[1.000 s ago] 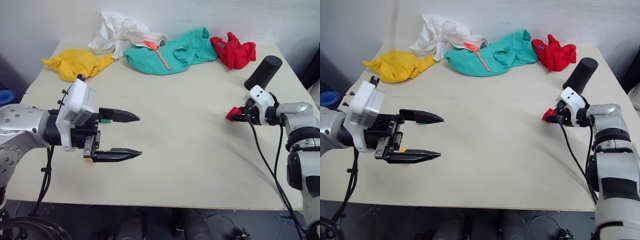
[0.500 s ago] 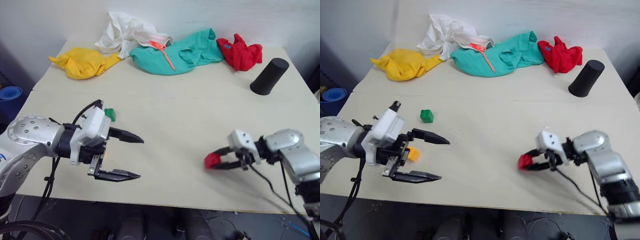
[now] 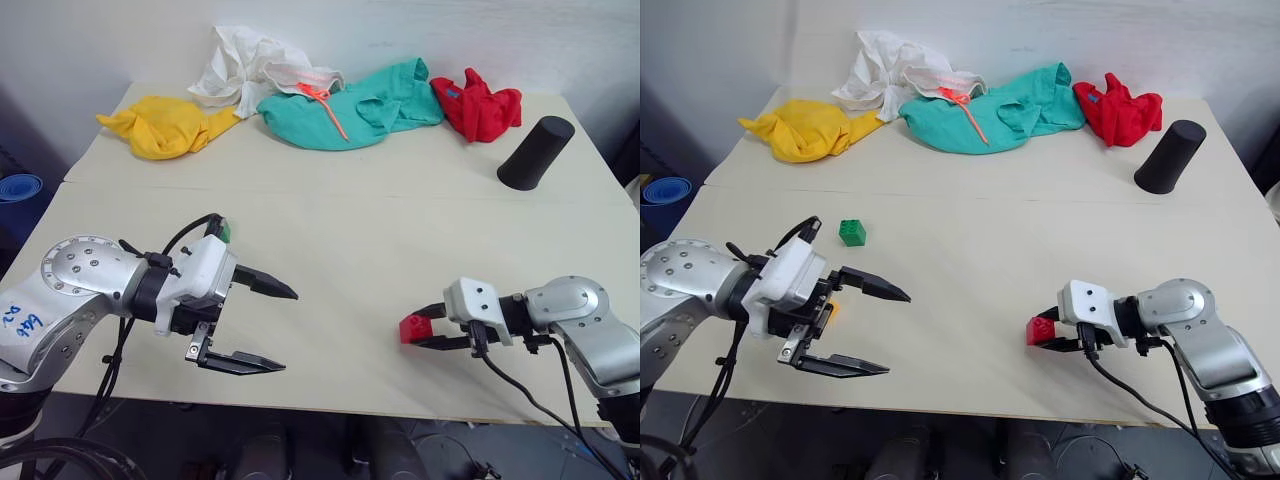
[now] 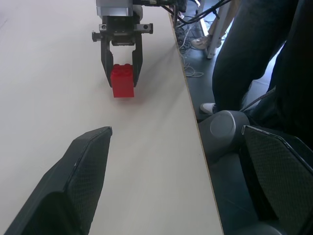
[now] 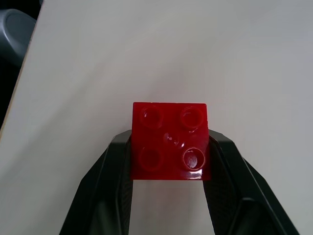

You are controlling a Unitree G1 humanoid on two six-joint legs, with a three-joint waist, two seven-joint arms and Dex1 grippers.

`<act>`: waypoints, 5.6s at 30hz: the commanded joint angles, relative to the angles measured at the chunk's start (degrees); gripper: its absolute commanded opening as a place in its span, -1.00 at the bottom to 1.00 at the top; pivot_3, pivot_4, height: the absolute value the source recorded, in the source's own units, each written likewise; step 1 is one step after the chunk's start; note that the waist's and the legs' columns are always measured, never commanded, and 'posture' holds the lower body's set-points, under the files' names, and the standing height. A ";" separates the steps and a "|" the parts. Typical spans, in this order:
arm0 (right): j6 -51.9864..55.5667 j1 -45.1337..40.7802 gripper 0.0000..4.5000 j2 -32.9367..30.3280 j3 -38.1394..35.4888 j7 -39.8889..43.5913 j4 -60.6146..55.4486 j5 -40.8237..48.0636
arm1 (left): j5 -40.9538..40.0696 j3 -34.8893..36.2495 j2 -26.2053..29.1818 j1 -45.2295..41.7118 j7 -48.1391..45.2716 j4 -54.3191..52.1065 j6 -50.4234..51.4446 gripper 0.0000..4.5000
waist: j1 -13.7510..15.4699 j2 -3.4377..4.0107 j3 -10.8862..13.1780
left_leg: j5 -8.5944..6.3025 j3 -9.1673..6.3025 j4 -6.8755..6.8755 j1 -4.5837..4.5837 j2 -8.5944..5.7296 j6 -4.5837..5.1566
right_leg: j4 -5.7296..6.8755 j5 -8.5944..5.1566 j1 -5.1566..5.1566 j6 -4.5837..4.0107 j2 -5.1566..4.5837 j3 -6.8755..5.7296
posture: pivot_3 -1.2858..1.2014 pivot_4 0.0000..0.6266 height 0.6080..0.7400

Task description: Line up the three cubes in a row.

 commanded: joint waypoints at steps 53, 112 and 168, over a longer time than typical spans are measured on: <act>21.89 -18.04 0.99 5.13 -8.10 -4.11 -10.50 27.07 | 21.19 4.50 -21.66 -25.71 58.28 40.71 34.44 1.00 | 0.33 -0.39 0.02 | -0.38 0.06 0.30 -0.17 0.10 0.20 | 0.16 0.03 -0.07 0.05 -0.05 -0.05 | 0.03 -0.52 1.00; 15.19 11.55 1.00 -6.82 -21.75 -4.24 -17.60 23.10 | 30.23 -28.95 -12.97 -20.10 -5.39 20.83 -2.95 -0.32 | 1.44 -0.51 0.09 | -0.34 0.13 0.37 -0.18 0.04 0.24 | -0.03 0.05 -0.05 0.10 0.02 0.03 | 0.03 -0.52 1.00; 15.36 -9.36 1.00 -6.58 -9.60 7.49 -4.44 25.30 | 33.61 17.85 3.79 20.95 -8.83 23.41 -30.30 1.00 | 1.18 -0.46 0.15 | -0.52 0.01 0.31 -0.08 0.06 0.45 | -0.09 0.00 -0.01 0.02 -0.25 -0.02 | 0.03 -0.52 1.00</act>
